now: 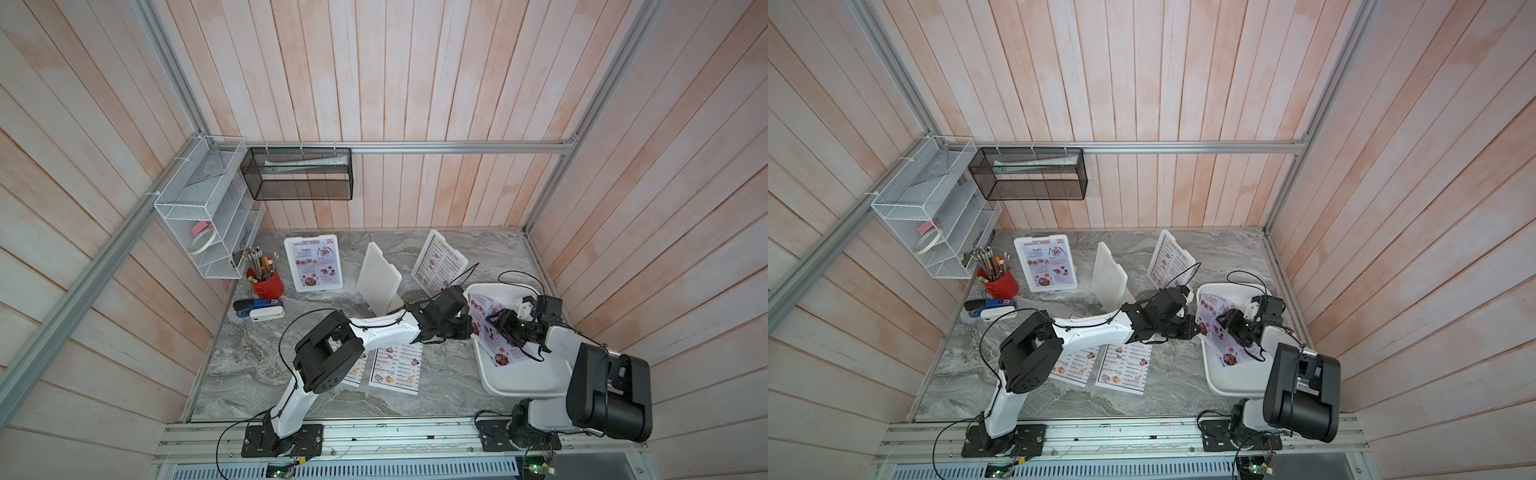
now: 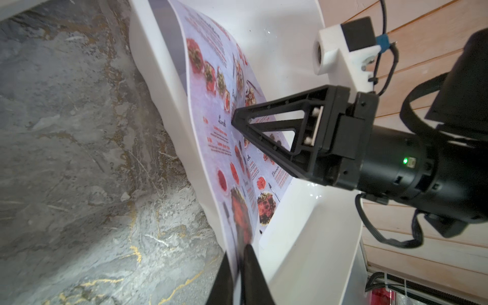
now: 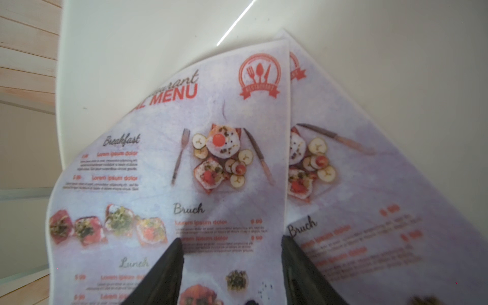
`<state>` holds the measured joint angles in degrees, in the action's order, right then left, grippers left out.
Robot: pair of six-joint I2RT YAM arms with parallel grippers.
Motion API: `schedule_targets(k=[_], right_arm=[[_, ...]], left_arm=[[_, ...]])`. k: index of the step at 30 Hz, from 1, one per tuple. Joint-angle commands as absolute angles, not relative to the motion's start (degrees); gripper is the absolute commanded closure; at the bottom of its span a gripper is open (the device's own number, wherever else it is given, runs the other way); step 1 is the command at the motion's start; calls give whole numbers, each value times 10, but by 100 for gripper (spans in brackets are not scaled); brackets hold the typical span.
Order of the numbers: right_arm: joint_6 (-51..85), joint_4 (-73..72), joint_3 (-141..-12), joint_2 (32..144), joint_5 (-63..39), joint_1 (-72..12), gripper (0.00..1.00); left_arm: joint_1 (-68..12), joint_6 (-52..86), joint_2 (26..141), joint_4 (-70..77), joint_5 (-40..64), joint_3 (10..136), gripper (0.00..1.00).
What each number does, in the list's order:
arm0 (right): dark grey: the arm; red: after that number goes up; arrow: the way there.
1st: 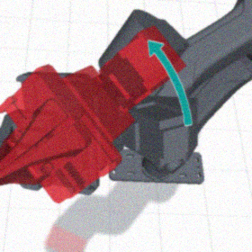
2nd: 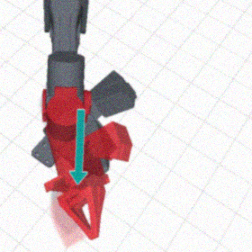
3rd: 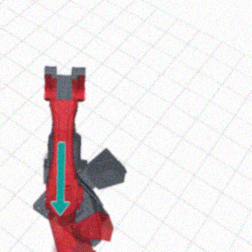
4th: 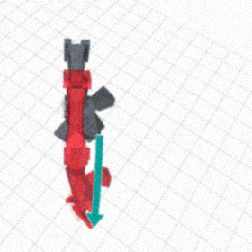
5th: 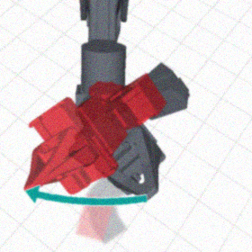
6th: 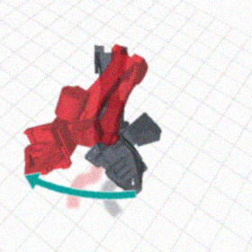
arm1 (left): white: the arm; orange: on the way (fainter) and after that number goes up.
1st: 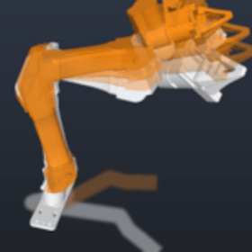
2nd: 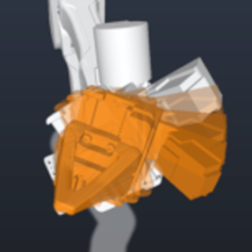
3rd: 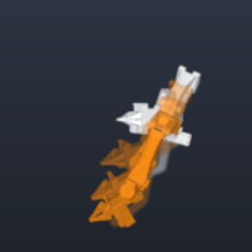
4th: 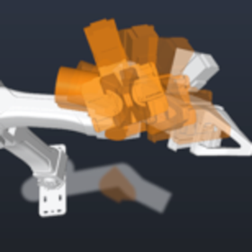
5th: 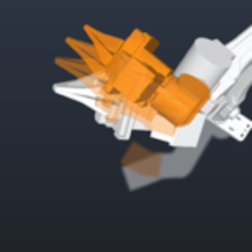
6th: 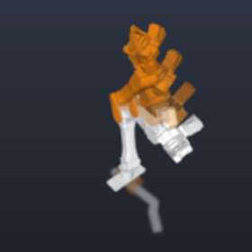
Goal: Replace the menus in the menu holders
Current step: Pick up the menu from the storage box.
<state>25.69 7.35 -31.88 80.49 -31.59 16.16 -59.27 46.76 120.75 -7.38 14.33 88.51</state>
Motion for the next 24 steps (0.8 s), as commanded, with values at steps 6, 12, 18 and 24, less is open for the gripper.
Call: schedule_targets(k=[6,12,18,24], right_arm=[[248,118,-355,794,-315,157,38],[258,124,-420,713,-340,159,35],[323,9,-428,620,-480,160,35],[424,-150,-435,548,-612,158,34]], left_arm=[[-587,438,1200,-52,151,902,100],[-584,381,1131,-70,135,903,100],[-556,316,1034,-120,106,903,100],[-494,268,937,-144,141,904,100]])
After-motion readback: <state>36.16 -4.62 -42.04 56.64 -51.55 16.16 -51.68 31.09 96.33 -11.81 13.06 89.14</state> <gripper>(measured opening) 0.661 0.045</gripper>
